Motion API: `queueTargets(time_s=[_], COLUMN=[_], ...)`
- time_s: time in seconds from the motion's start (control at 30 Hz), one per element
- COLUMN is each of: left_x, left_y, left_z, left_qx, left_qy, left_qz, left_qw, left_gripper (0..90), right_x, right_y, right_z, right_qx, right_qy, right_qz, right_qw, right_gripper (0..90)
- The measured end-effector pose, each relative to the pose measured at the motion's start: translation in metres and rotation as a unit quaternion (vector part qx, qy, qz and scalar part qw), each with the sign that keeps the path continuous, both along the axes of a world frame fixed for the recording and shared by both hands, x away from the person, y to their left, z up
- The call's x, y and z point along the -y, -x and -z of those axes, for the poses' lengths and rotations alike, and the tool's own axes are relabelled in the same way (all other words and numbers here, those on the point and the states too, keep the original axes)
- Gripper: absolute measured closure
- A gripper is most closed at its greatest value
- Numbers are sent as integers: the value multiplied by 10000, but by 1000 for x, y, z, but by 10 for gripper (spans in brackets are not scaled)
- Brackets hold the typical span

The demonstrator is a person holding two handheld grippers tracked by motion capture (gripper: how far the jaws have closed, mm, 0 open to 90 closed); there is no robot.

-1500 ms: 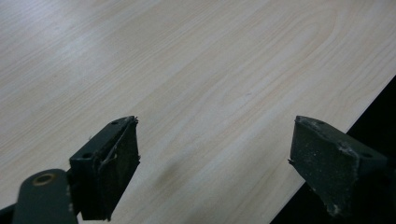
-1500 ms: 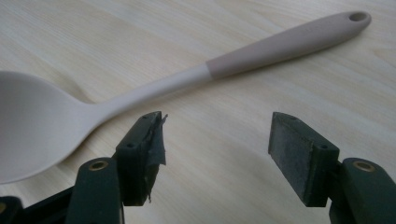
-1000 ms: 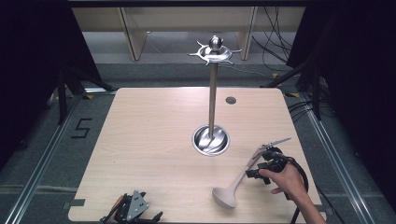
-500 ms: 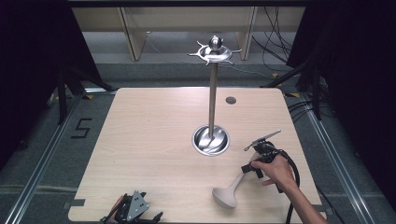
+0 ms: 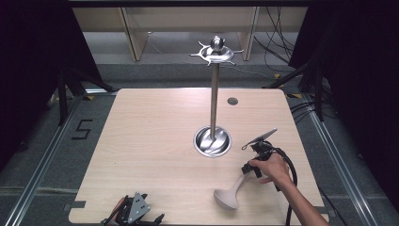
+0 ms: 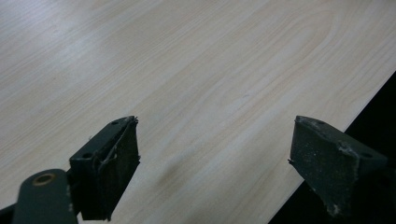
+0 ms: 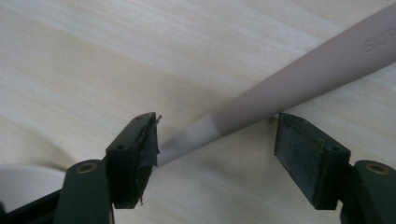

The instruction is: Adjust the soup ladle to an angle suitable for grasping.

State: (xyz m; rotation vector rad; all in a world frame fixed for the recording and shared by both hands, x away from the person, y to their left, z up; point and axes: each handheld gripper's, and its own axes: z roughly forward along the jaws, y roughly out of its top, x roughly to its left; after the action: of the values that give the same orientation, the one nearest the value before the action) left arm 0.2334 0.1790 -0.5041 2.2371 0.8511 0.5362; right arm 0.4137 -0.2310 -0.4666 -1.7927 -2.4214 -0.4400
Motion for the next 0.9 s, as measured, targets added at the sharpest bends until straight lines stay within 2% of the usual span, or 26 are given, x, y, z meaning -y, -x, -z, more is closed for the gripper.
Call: queueTargets(time_s=[0.03,0.07,0.1,0.13,0.17,0.23,0.3,0.4,0.6,0.63,0.7,0.73,0.77,0.87,0.9], left_x=[0,1,1,0,1,1,1,1,1,1,1,0,0,1,1], left_y=[0,0,0,0,0,0,0,1,0,0,1,0,0,0,1], left_z=[-1,0,0,0,0,0,0,0,0,0,0,0,0,0,0], left_qx=[-1,31,31,43,26,40,33,7,27,25,6,-9,-9,22,6], left_qy=[-26,25,25,-49,-50,-37,-48,-7,-43,-43,25,-22,-22,-27,-17], left_qz=[57,-13,-13,4,2,-6,0,-17,-4,-1,4,30,30,-9,1], left_qw=[10000,10000,10000,10000,10000,10000,10000,10000,10000,10000,10000,10000,10000,10000,10000], left_gripper=[148,149,149,149,149,149,149,149,149,149,149,149,149,149,149], right_x=[-3,-1,-1,-4,-6,-10,-16,-16,-15,-16,-16,-15,-15,-17,-16], right_y=[0,-5,-5,-5,-6,-7,-7,-7,-8,-7,-6,-7,-7,-7,-7], right_z=[0,7,7,6,9,11,11,11,10,8,8,9,9,7,7], right_qx=[-100,174,174,40,89,111,186,170,249,123,168,339,339,128,160], right_qy=[-5,174,174,257,279,566,660,668,500,548,505,432,432,386,377], right_qz=[164,-174,-174,-43,-37,-204,-222,-242,-399,-236,-274,-406,-406,-203,-242], right_qw=[9998,9995,9995,9997,9996,9981,9974,9973,9976,9981,9982,9977,9977,9990,9989], right_gripper=[287,270,270,266,263,252,259,267,308,315,337,361,361,392,412])
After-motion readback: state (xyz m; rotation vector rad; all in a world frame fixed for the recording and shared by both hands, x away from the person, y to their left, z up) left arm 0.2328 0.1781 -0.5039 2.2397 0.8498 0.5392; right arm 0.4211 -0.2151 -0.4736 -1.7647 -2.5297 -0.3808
